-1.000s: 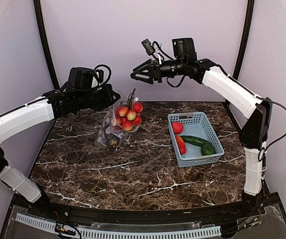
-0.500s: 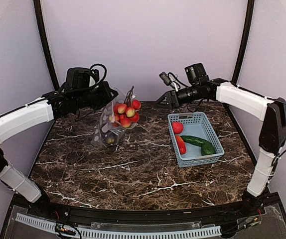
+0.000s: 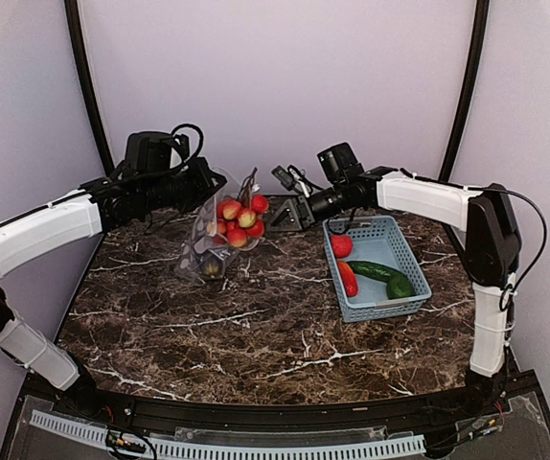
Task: Place the food in the zip-top bag and seal the zipper
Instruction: Adjust the zipper food storage bag.
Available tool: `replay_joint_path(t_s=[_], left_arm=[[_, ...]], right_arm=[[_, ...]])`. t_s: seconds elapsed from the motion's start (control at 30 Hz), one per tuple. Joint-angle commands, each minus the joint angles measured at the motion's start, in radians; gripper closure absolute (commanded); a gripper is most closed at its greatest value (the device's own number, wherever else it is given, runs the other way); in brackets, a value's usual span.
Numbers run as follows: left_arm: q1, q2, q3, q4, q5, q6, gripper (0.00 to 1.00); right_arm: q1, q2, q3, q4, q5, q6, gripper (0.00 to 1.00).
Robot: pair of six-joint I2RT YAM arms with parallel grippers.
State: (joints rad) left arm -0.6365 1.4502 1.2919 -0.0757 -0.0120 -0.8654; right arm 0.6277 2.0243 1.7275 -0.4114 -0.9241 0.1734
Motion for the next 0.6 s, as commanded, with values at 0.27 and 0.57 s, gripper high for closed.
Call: replay_joint_path(t_s=[0.27, 0.57], left_arm=[[0.003, -0.085, -0.031, 0.038, -0.001, -0.018, 0.99], [0.003, -0.091, -0.046, 0.057, -0.003, -0.035, 0.99]], right_arm=[[0.044, 0.093, 0.117, 0.040, -0.011, 0.043, 0.51], [0.081, 0.094, 0.112, 0.036, 0.021, 0.031, 0.50]])
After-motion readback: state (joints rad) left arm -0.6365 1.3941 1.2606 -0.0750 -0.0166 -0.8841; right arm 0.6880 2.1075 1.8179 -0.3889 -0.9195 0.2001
